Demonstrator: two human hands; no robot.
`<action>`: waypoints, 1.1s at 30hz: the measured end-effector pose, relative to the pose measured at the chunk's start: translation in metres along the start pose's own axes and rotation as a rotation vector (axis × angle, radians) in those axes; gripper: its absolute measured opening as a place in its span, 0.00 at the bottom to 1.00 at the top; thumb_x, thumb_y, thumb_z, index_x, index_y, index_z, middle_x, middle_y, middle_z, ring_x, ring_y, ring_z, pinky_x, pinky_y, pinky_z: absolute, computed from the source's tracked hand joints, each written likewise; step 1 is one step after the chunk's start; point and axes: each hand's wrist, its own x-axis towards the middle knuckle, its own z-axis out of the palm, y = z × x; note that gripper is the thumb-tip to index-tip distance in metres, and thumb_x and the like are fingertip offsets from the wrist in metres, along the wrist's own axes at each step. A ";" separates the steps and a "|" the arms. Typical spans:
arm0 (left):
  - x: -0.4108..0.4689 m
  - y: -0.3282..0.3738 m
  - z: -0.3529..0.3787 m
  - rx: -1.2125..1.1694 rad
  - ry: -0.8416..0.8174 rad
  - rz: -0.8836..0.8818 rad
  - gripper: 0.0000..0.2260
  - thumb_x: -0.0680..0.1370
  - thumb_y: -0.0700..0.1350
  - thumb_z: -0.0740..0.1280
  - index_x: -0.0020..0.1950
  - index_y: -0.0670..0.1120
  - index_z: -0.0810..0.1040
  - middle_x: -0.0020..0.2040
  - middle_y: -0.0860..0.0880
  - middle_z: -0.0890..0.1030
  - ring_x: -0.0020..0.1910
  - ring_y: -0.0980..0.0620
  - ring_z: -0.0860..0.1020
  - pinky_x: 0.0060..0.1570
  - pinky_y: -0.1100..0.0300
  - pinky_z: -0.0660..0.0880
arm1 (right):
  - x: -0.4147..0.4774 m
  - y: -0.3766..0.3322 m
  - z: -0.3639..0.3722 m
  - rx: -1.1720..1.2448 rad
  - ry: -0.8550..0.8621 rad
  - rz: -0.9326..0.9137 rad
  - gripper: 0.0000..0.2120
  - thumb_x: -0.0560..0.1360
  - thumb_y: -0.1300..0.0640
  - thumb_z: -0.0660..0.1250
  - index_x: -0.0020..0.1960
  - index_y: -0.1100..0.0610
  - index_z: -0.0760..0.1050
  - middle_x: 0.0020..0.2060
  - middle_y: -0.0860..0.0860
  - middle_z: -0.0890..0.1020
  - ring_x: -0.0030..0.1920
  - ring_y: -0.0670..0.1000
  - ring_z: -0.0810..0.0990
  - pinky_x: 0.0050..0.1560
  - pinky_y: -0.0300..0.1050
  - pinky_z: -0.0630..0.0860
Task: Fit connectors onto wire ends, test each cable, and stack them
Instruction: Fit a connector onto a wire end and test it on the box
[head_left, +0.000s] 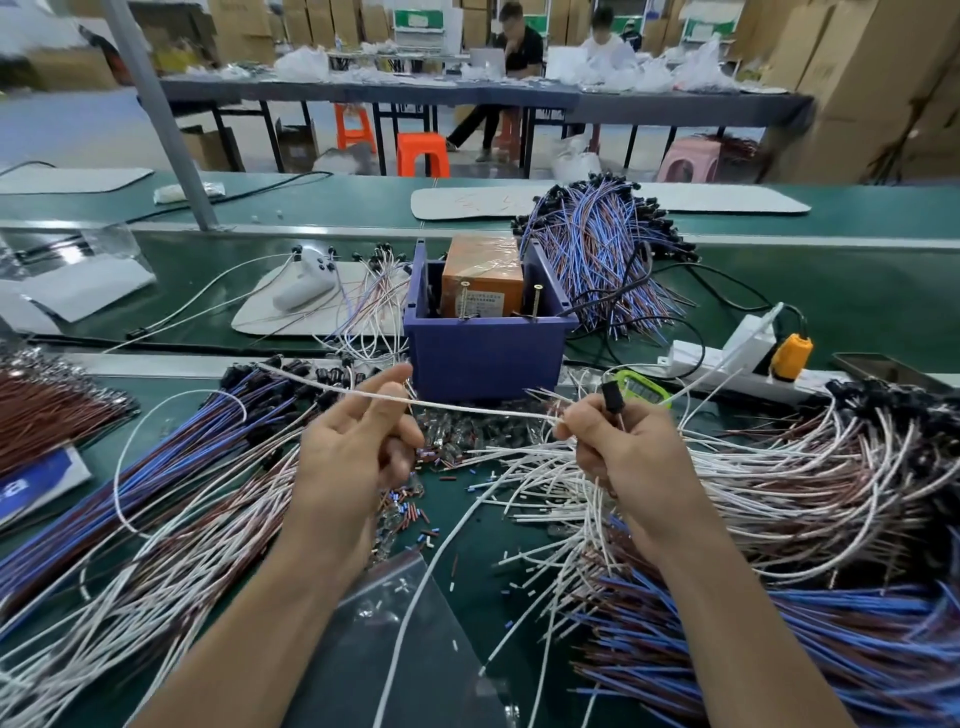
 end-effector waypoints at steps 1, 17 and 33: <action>0.003 0.004 -0.004 -0.082 -0.001 -0.005 0.12 0.75 0.46 0.71 0.56 0.44 0.85 0.34 0.47 0.79 0.25 0.57 0.71 0.23 0.70 0.68 | 0.000 0.000 0.000 -0.008 0.009 -0.001 0.14 0.82 0.64 0.65 0.37 0.60 0.79 0.24 0.43 0.74 0.25 0.41 0.66 0.26 0.30 0.64; 0.020 0.011 0.000 0.499 0.035 -0.063 0.26 0.84 0.57 0.61 0.26 0.51 0.67 0.28 0.51 0.69 0.29 0.54 0.68 0.44 0.53 0.68 | 0.014 0.005 0.014 -0.074 0.289 -0.055 0.11 0.79 0.49 0.69 0.40 0.48 0.86 0.41 0.49 0.88 0.48 0.47 0.85 0.58 0.48 0.76; 0.058 -0.014 0.047 0.298 0.059 0.175 0.17 0.84 0.43 0.58 0.36 0.47 0.70 0.26 0.55 0.63 0.27 0.54 0.60 0.28 0.57 0.58 | 0.074 -0.026 0.018 0.332 0.376 0.114 0.10 0.79 0.63 0.70 0.39 0.62 0.75 0.22 0.49 0.73 0.20 0.43 0.63 0.21 0.36 0.60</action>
